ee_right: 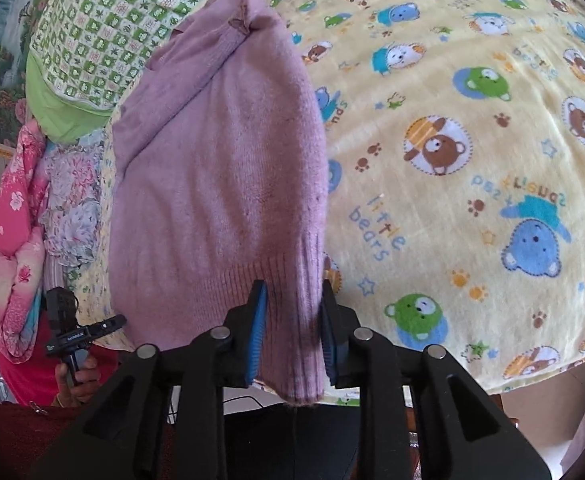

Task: Fold small clothes
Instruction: 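Grasp the ribbed hem with the right tool while the left tool grasps it too, then lift the hem with both tools and fold it toward the collar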

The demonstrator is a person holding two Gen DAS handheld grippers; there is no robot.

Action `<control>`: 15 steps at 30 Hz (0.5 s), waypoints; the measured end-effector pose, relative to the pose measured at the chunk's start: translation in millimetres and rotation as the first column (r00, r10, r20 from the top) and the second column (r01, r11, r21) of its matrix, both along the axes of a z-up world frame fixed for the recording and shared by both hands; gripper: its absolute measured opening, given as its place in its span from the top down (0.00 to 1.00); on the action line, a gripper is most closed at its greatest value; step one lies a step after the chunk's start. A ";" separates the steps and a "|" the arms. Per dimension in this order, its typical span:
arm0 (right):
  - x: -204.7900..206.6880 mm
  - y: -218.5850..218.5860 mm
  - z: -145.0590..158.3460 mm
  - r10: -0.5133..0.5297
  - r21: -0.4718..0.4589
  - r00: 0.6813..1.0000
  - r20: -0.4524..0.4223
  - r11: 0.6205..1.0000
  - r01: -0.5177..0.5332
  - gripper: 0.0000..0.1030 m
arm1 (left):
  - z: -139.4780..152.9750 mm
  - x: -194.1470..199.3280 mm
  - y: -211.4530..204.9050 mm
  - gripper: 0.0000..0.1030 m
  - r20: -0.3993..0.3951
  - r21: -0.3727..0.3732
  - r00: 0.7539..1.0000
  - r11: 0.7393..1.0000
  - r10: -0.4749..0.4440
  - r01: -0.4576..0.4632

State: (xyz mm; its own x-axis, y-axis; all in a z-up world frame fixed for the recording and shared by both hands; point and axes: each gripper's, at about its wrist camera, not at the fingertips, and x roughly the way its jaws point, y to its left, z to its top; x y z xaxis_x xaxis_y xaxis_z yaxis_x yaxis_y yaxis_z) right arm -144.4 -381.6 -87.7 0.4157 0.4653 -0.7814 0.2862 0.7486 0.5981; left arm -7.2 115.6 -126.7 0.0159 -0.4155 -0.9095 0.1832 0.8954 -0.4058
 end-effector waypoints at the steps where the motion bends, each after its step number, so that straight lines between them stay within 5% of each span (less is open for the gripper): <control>1: 1.1 3.3 1.6 0.018 -0.021 1.000 0.002 1.000 -0.018 0.75 | 2.5 -2.0 -9.0 0.55 0.024 0.029 0.999 0.999 -0.022 0.021; 2: 1.0 4.7 3.8 0.030 -0.041 1.000 0.004 0.999 -0.030 0.85 | 7.0 -5.7 -18.9 0.97 0.059 0.059 0.996 0.996 -0.068 0.065; 3: -0.2 4.2 4.2 0.036 -0.041 0.999 0.003 0.999 -0.035 0.93 | 8.2 -7.6 -22.1 0.94 0.060 0.064 0.994 0.994 -0.092 0.089; 9: -14.9 -18.6 6.6 0.000 0.020 1.000 0.019 1.000 0.000 0.93 | 34.0 -17.2 -1.0 0.96 0.124 -0.021 0.992 0.999 -0.035 0.038; 15: 0.1 -28.2 37.3 -0.101 0.215 0.979 0.178 0.975 0.061 0.93 | 74.4 -4.0 26.6 0.96 0.175 -0.134 0.980 0.988 0.093 -0.070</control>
